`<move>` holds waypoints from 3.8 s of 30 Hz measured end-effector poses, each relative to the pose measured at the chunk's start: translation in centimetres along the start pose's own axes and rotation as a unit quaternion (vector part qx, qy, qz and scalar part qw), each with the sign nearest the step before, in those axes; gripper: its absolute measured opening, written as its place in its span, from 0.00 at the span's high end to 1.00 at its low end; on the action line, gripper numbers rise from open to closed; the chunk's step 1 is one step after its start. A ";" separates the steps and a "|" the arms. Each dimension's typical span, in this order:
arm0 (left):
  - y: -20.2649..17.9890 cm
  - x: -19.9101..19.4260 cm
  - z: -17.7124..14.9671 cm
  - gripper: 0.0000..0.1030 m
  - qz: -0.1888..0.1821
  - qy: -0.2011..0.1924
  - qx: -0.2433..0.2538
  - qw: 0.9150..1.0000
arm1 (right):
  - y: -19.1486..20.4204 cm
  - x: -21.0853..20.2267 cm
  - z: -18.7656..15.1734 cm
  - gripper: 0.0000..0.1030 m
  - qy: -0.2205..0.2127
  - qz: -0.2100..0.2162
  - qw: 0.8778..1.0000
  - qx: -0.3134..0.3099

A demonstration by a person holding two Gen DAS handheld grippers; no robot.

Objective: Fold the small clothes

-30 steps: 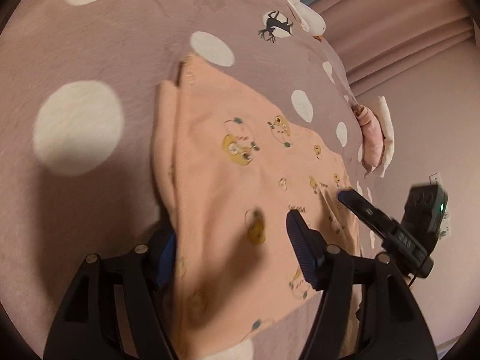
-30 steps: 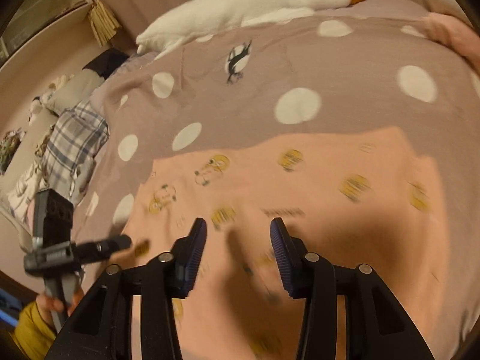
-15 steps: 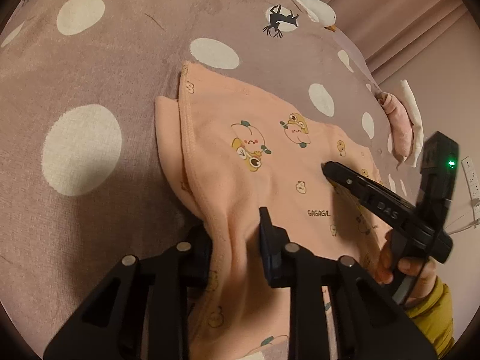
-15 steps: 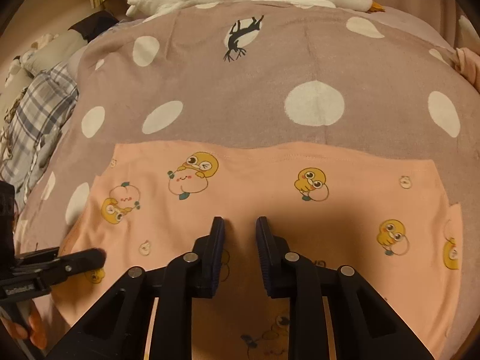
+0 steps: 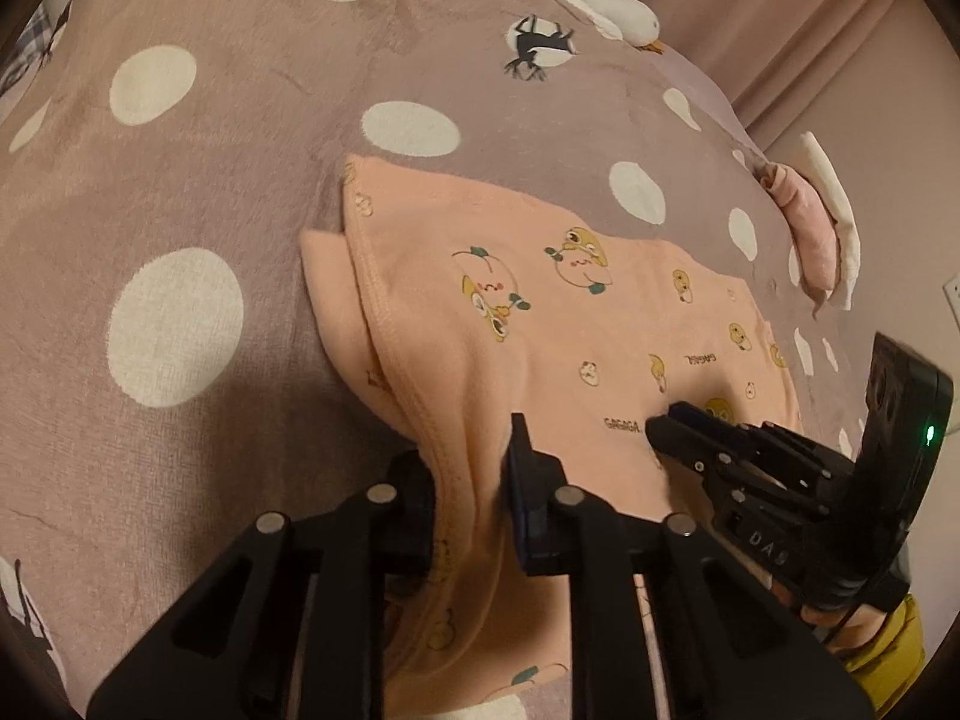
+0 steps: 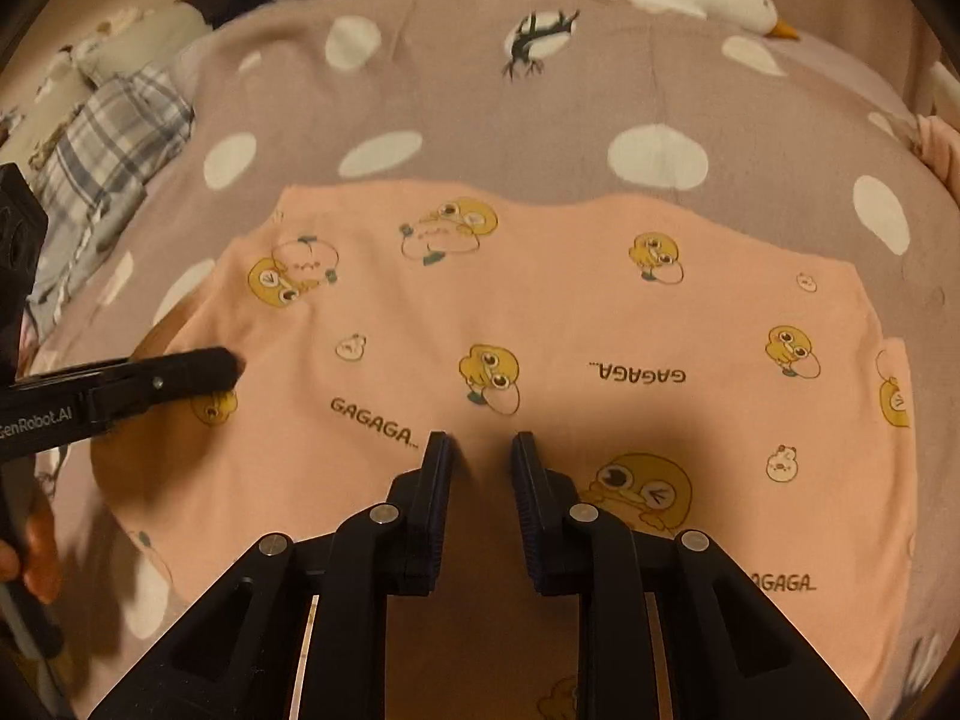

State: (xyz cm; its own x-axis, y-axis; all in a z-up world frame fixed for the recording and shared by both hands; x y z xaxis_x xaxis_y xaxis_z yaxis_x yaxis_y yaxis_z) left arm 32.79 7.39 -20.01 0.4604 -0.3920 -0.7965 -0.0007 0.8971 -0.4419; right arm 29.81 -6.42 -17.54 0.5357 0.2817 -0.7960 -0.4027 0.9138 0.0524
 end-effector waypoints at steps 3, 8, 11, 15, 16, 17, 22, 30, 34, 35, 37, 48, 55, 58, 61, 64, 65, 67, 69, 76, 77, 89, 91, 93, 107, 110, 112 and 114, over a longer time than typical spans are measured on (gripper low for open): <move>-0.9 -0.7 0.2 0.85 -0.008 -0.006 0.003 1.000 | -1.3 -0.9 0.7 0.76 0.001 0.025 0.999 0.038; -3.2 -1.8 0.5 0.86 -0.019 -0.015 0.017 1.000 | -2.7 -2.8 0.6 0.76 -0.033 0.061 0.995 0.074; -5.8 -1.9 0.5 0.87 -0.022 -0.014 0.046 0.999 | -3.9 -3.8 0.5 0.76 -0.053 0.087 0.990 0.098; -9.3 -1.0 0.2 0.88 -0.029 -0.005 0.071 0.997 | -6.4 -5.2 -0.1 0.76 -0.089 0.142 0.972 0.165; -10.3 -0.6 -0.1 0.88 -0.031 -0.002 0.079 0.996 | -7.3 -5.4 -0.4 0.76 -0.096 0.157 0.965 0.184; -10.9 -0.4 -0.3 0.88 -0.033 0.001 0.084 0.996 | -7.2 -5.8 -1.5 0.76 -0.101 0.167 0.960 0.199; -13.9 3.2 -2.2 0.87 -0.016 0.033 0.121 0.992 | -11.9 -5.3 -4.7 0.59 -0.117 0.237 0.910 0.319; -11.6 1.4 -2.8 0.44 -0.045 0.035 0.075 0.996 | -11.8 -4.6 -5.4 0.45 -0.113 0.287 0.887 0.345; -10.1 -0.5 -3.0 0.44 -0.045 0.023 0.065 0.997 | -8.9 -3.6 -3.5 0.42 -0.087 0.245 0.913 0.315; -9.5 -0.8 -3.2 0.44 -0.042 0.023 0.064 0.997 | -8.0 -3.0 -3.1 0.42 -0.079 0.234 0.919 0.306; -8.6 -1.0 -3.5 0.44 -0.035 0.023 0.061 0.997 | -7.4 -2.7 -2.8 0.42 -0.070 0.224 0.928 0.289; -3.9 -1.0 -4.1 0.44 -0.022 0.038 0.009 0.999 | -3.8 -0.4 0.0 0.82 -0.041 0.133 0.977 0.161; -4.2 -1.5 -4.1 0.44 -0.023 0.038 0.014 0.999 | -5.5 -5.6 1.5 0.92 -0.104 0.067 0.986 0.112; -4.9 -1.3 -4.2 0.44 -0.030 0.040 0.016 0.999 | -7.5 -8.5 2.0 0.92 -0.124 0.038 0.985 0.109; -5.9 -0.6 -4.3 0.44 -0.037 0.048 0.016 0.998 | -9.5 -9.6 0.8 0.92 -0.120 0.000 0.987 0.109; -6.9 0.3 -4.5 0.44 -0.037 0.057 0.024 0.997 | -12.5 -8.4 -1.7 0.92 -0.090 -0.026 0.986 0.139; -7.4 0.6 -4.5 0.44 -0.036 0.059 0.027 0.997 | -13.0 -8.2 -2.3 0.92 -0.085 -0.026 0.985 0.146; -8.5 1.3 -4.3 0.44 -0.037 0.063 0.035 0.997 | -14.4 -6.2 -3.9 0.92 -0.059 -0.015 0.984 0.168; -9.4 1.7 -4.2 0.44 -0.038 0.064 0.042 0.996 | -15.2 -5.1 -4.8 0.87 -0.044 -0.001 0.980 0.192; -13.7 2.6 -3.6 0.46 -0.025 0.028 0.096 0.995 | -16.5 -8.0 -5.5 0.73 -0.094 -0.028 0.973 0.208; -14.0 2.8 -3.5 0.47 -0.024 0.025 0.101 0.994 | -16.4 -8.8 -5.6 0.73 -0.103 -0.042 0.974 0.198; -16.6 6.2 -3.0 0.76 0.009 0.004 0.165 0.986 | -11.0 -10.7 -7.7 0.73 -0.117 -0.008 0.989 0.088; -16.4 6.9 -3.3 0.76 0.015 0.009 0.171 0.985 | -11.2 -9.5 -8.2 0.73 -0.093 -0.014 0.992 0.089; -16.5 7.1 -3.5 0.76 0.016 0.011 0.174 0.985 | -11.7 -8.1 -8.7 0.73 -0.071 -0.016 0.992 0.100; -14.6 4.3 -3.5 0.48 -0.008 -0.005 0.124 0.992 | -12.7 -10.4 -9.4 0.48 -0.102 0.003 0.985 0.137; -13.5 4.2 -3.5 0.44 -0.006 -0.004 0.110 0.994 | -13.7 -10.9 -10.0 0.48 -0.112 0.017 0.980 0.163; -12.8 4.6 -3.3 0.44 0.000 0.003 0.099 0.995 | -14.6 -10.7 -10.5 0.47 -0.113 0.026 0.976 0.186; -12.2 5.0 -3.2 0.44 -0.003 0.012 0.082 0.997 | -15.3 -10.2 -10.6 0.45 -0.109 0.040 0.972 0.202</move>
State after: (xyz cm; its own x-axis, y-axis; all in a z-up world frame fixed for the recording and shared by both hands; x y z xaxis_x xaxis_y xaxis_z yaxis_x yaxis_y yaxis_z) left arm 32.28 -6.15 -19.96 0.4393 -0.4012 -0.8038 0.1490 0.9149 -0.3752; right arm 22.61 -26.34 -16.62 0.6780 0.3710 -0.6346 -0.1476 0.9144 0.3768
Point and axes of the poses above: each gripper's, at about its wrist camera, not at the fingertips, and x roughly the way its jaws point, y to its left, z to its top, the point moved 5 cm from there along x, roughly the way its jaws point, and after that the axes turned 8 degrees about -x, right-handed, at the moved point
